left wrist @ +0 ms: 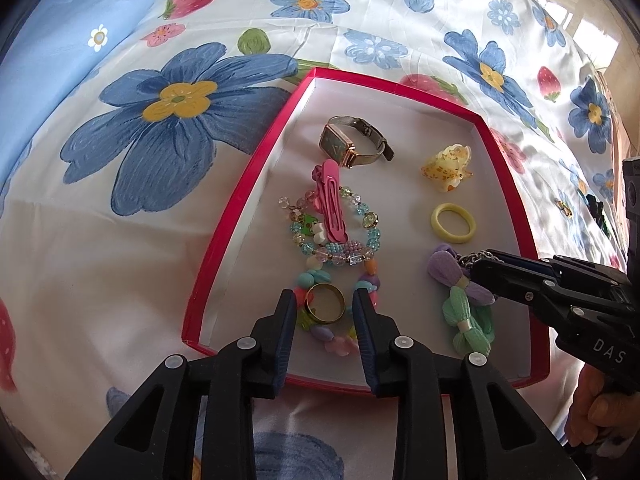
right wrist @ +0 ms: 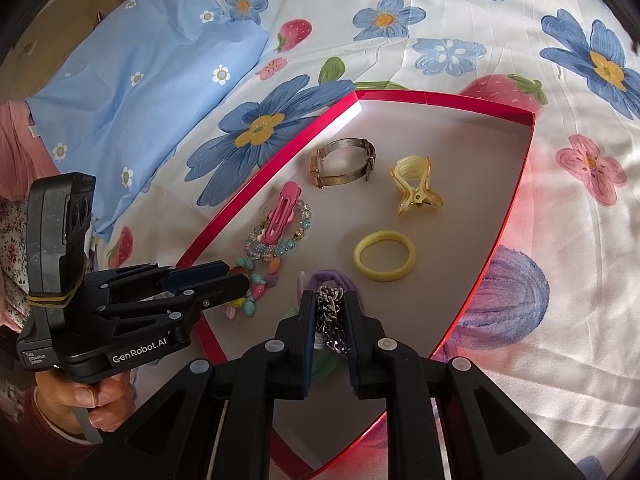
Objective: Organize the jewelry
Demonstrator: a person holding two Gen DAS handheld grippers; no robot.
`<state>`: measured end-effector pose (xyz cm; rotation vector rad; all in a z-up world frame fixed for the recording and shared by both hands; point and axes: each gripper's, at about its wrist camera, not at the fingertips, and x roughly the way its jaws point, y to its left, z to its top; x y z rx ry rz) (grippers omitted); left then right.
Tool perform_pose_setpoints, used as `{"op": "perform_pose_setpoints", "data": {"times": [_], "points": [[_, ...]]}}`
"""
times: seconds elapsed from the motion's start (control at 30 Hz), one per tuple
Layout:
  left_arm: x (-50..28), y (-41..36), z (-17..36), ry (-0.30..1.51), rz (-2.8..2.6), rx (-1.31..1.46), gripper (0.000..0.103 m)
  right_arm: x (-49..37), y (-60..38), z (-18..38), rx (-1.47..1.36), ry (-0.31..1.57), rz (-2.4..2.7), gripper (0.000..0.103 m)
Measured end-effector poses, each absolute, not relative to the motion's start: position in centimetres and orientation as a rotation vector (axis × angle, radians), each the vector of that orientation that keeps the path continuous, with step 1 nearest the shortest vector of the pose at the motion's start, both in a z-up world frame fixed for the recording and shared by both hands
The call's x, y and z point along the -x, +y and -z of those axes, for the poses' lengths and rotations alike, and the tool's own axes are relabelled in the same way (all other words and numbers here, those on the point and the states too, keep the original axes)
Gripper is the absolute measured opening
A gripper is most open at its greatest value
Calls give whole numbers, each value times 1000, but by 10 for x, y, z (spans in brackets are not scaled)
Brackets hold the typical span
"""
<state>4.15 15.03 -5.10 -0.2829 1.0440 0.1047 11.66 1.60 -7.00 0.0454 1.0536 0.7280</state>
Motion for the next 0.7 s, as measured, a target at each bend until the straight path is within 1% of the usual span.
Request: {"op": "perform_pose_setpoints", "data": {"times": [0.2, 0.37, 0.43, 0.5, 0.53, 0.57, 0.7], "points": [[-38, 149, 48, 1041, -111, 289, 29, -115, 11, 67, -60, 1044, -724, 25], [-33, 149, 43, 1028, -117, 295, 37, -112, 7, 61, -76, 1031, -720, 26], [-31, 150, 40, 1019, -116, 304, 40, -111, 5, 57, -82, 1020, -718, 28], [-28, 151, 37, 1010, -117, 307, 45, -109, 3, 53, -87, 1005, -715, 36], [-27, 151, 36, 1006, -118, 306, 48, -108, 1, 51, -90, 998, -715, 37], [-25, 150, 34, 1001, -119, 305, 51, -107, 1, 50, -91, 991, -714, 38], [-18, 149, 30, 995, -122, 299, 53, -104, -4, 45, -97, 973, -709, 39]]}}
